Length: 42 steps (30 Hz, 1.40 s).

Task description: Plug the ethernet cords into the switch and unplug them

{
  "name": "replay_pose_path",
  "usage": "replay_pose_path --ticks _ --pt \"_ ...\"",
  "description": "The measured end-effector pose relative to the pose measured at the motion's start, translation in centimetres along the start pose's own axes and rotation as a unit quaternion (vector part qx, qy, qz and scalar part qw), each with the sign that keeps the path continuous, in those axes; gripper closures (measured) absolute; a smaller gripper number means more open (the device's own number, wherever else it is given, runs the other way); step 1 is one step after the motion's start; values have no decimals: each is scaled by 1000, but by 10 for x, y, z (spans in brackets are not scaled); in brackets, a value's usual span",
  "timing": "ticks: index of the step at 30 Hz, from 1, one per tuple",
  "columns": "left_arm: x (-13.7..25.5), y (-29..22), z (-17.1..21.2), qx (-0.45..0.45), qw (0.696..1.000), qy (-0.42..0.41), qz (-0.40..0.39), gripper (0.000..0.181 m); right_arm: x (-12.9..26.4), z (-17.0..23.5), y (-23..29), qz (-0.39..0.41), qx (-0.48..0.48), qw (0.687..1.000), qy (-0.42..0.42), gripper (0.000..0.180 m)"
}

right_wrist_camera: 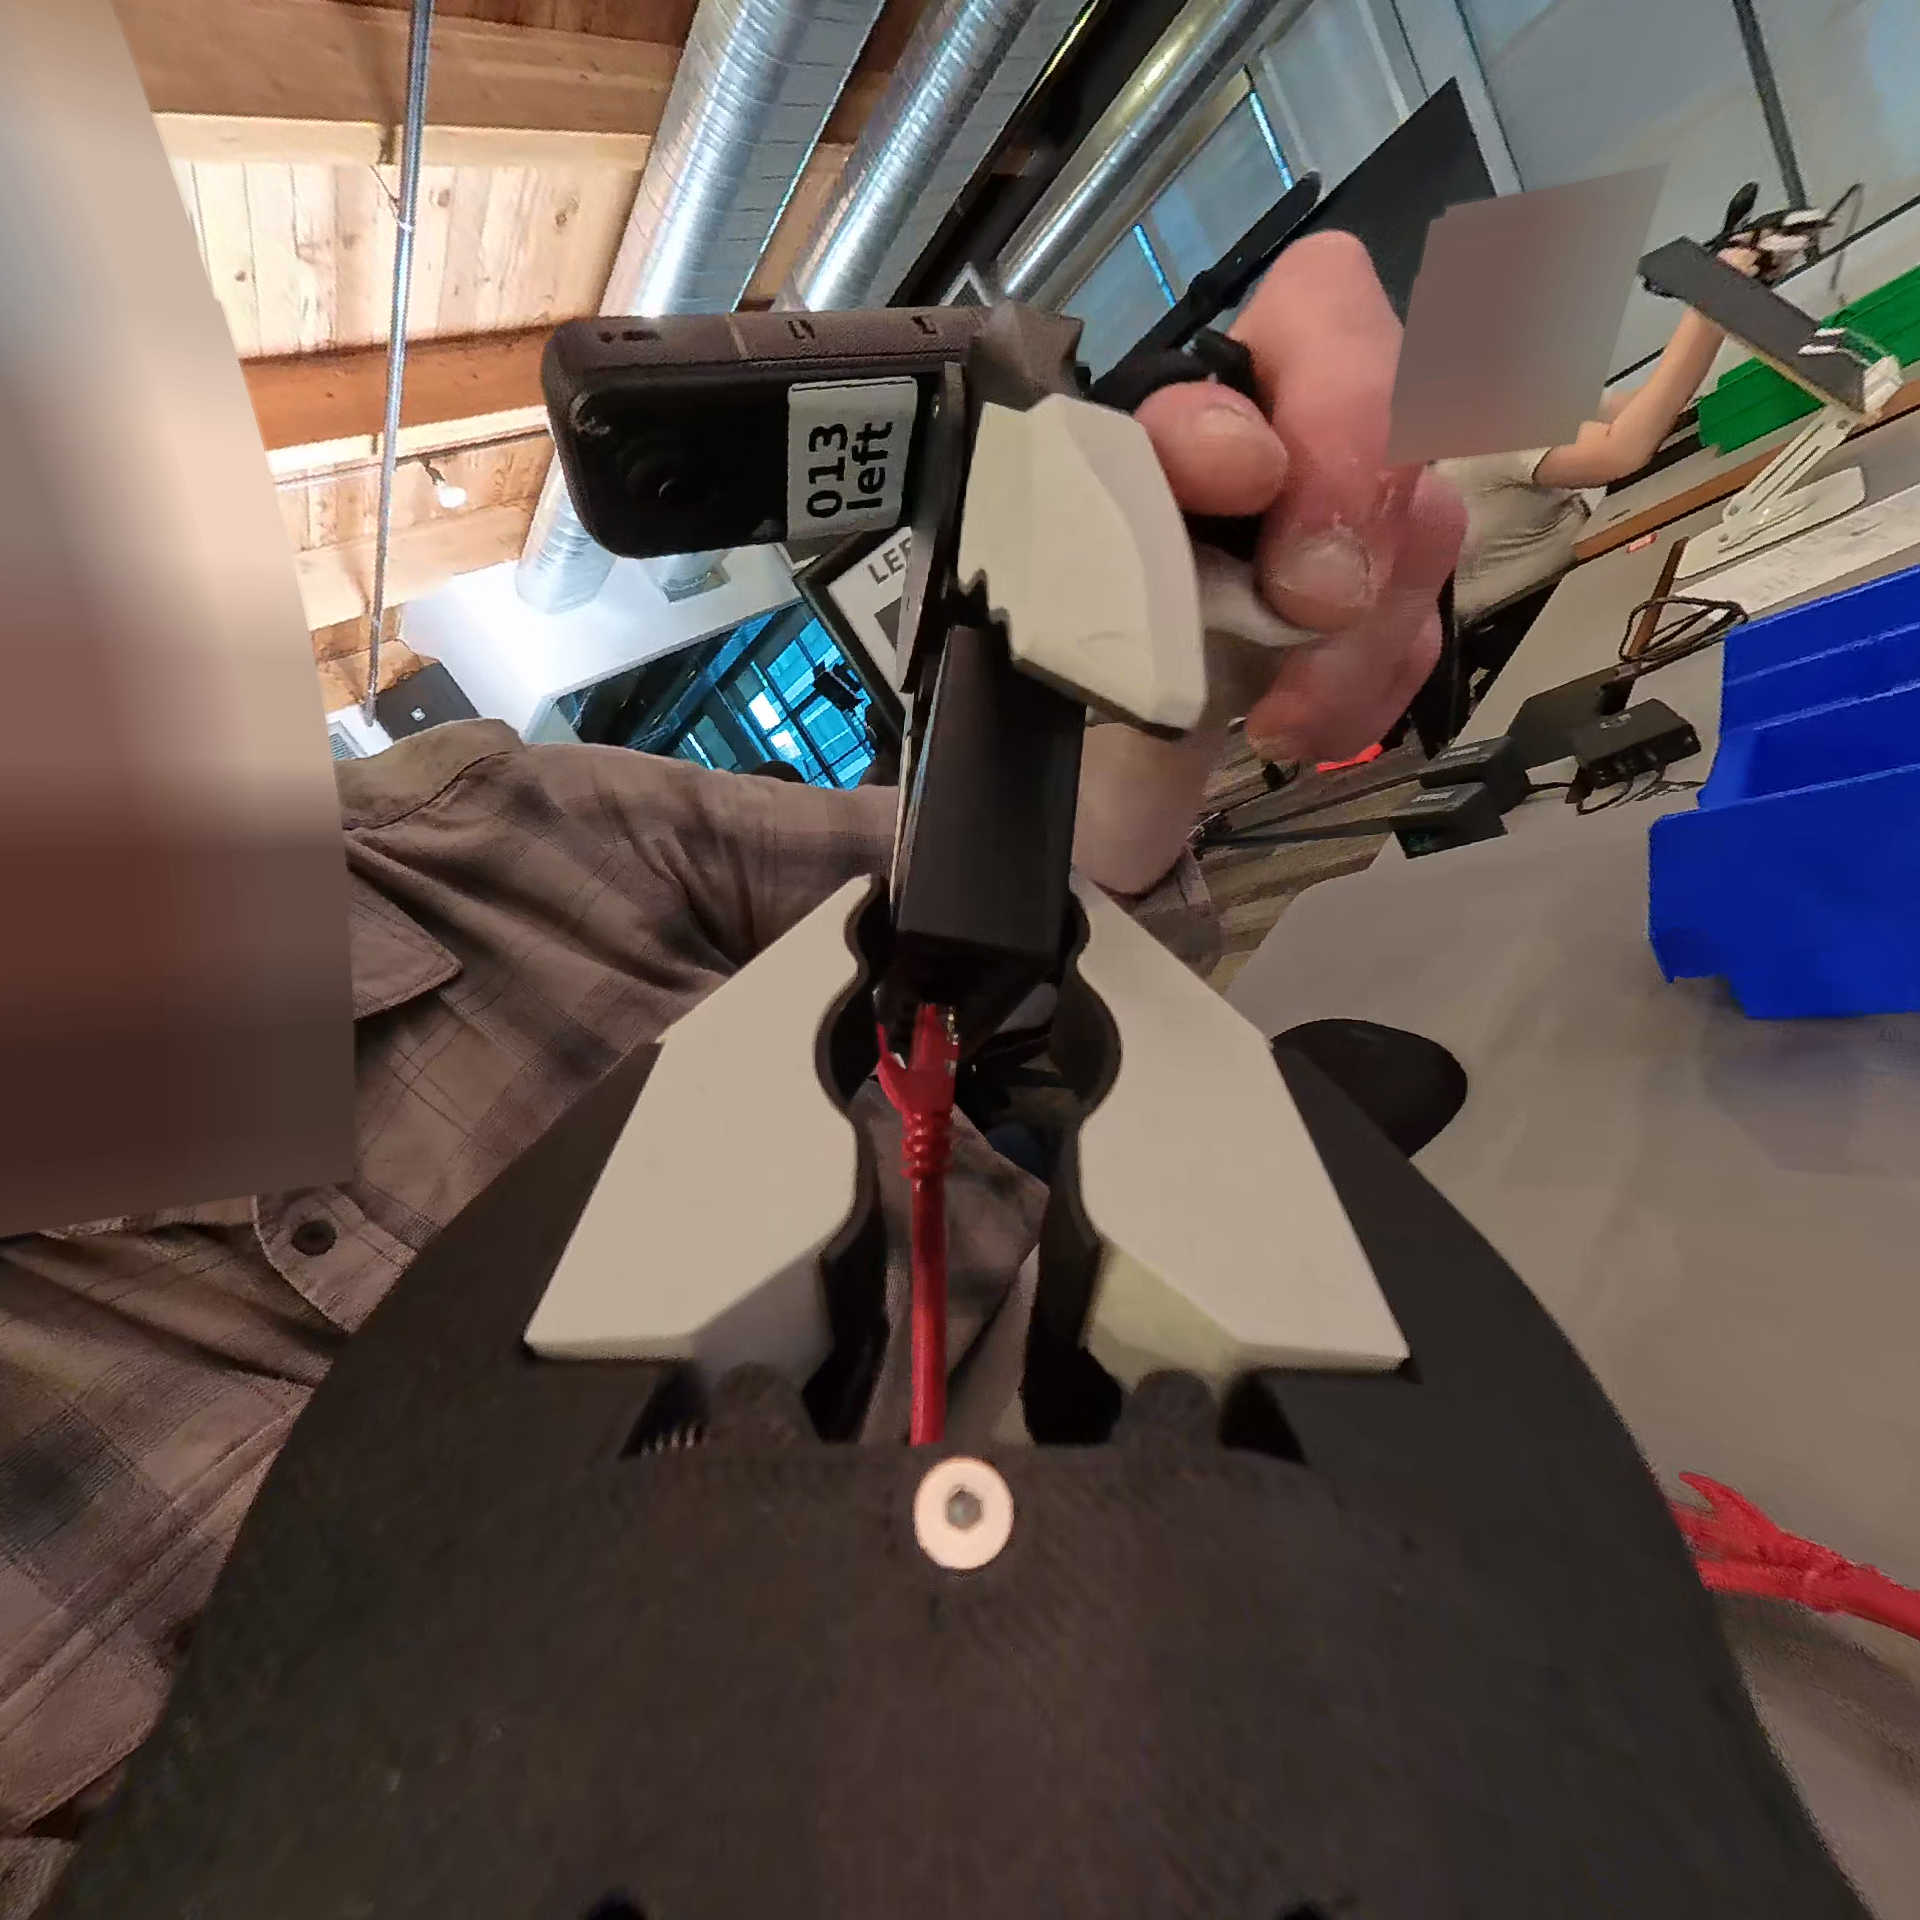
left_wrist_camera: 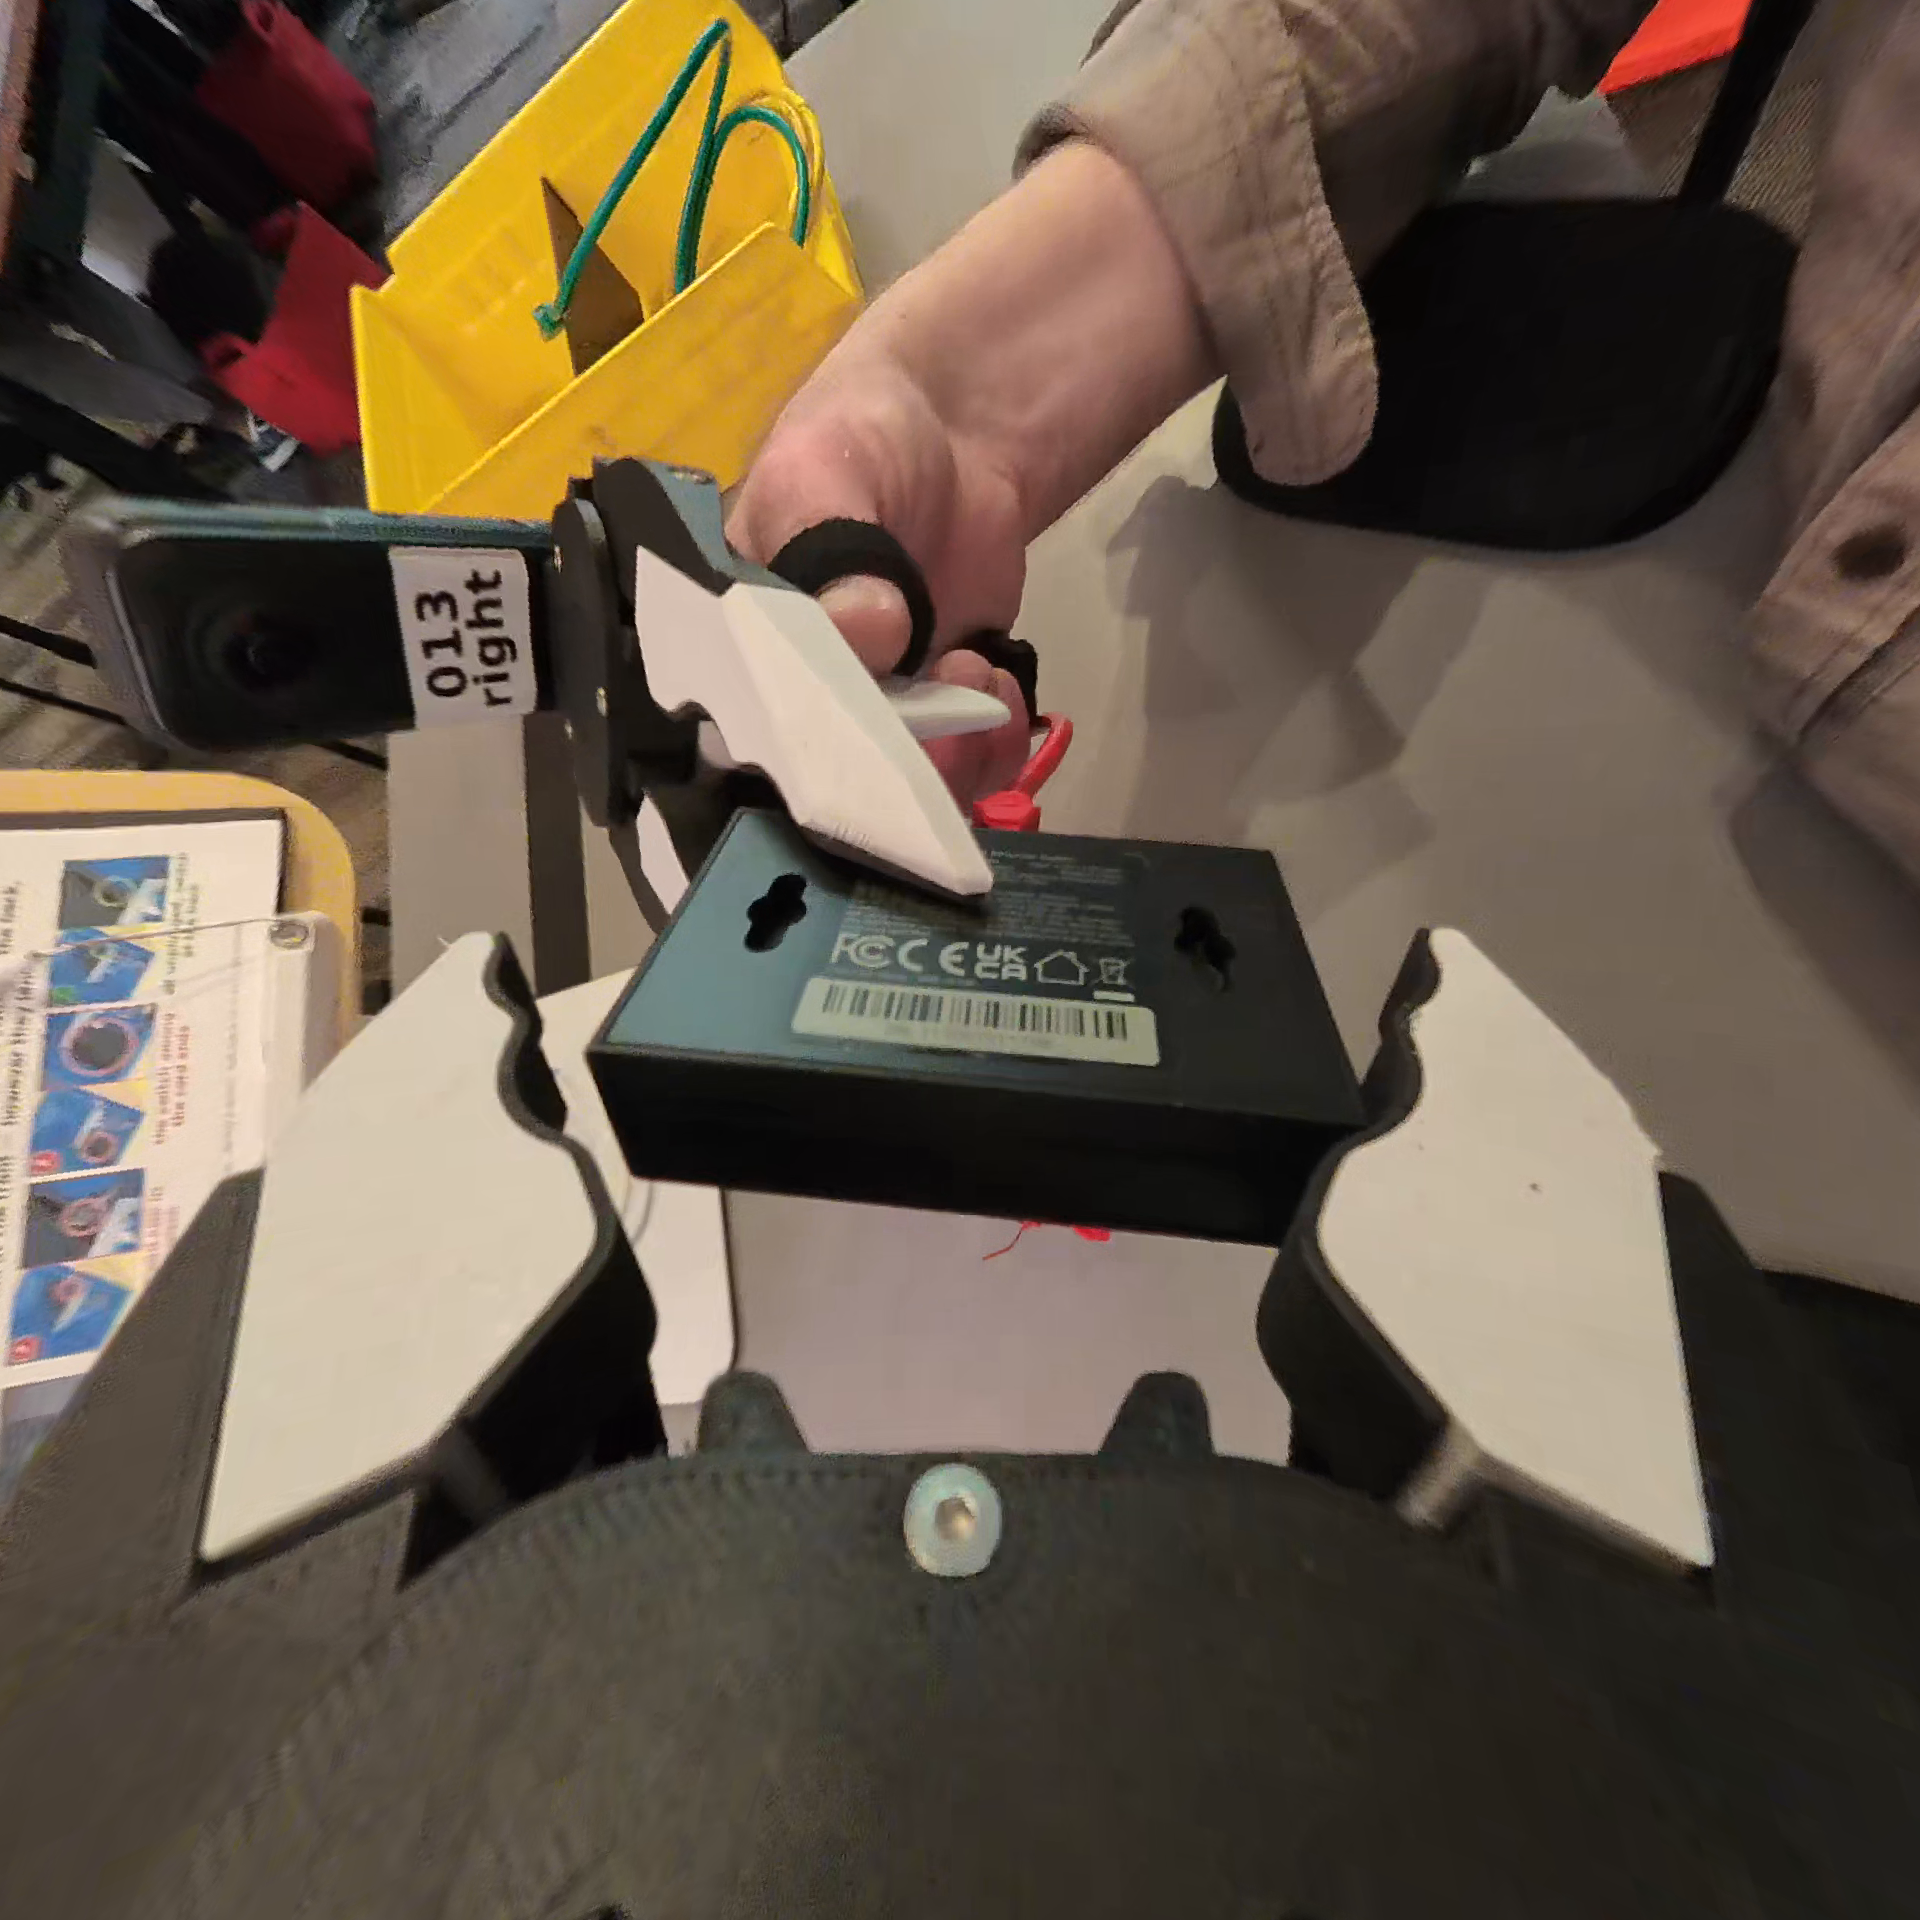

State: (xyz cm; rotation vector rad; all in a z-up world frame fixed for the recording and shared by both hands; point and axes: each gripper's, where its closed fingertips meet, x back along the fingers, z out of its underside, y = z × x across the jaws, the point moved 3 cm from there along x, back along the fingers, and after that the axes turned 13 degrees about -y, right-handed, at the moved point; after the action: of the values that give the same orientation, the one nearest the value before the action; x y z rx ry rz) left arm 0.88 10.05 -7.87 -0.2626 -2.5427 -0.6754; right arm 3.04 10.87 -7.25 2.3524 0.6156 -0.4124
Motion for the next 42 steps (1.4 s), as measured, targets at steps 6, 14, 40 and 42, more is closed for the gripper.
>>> replay_pose_path --ticks 6,14,40,42 --pt "2 -3 2 -96 995 27 -30 34 -2 2 -1 -7 -7 1000 3 154" --pt "2 -6 8 -104 994 22 -34 34 -6 1 -1 0 9 999 39 154" --pt "1 3 6 -22 991 -77 -103 43 -4 -10 -9 19 16 996 87 141" --pt "1 2 3 -17 990 -88 -105 44 -5 -10 -10 21 16 995 91 149"
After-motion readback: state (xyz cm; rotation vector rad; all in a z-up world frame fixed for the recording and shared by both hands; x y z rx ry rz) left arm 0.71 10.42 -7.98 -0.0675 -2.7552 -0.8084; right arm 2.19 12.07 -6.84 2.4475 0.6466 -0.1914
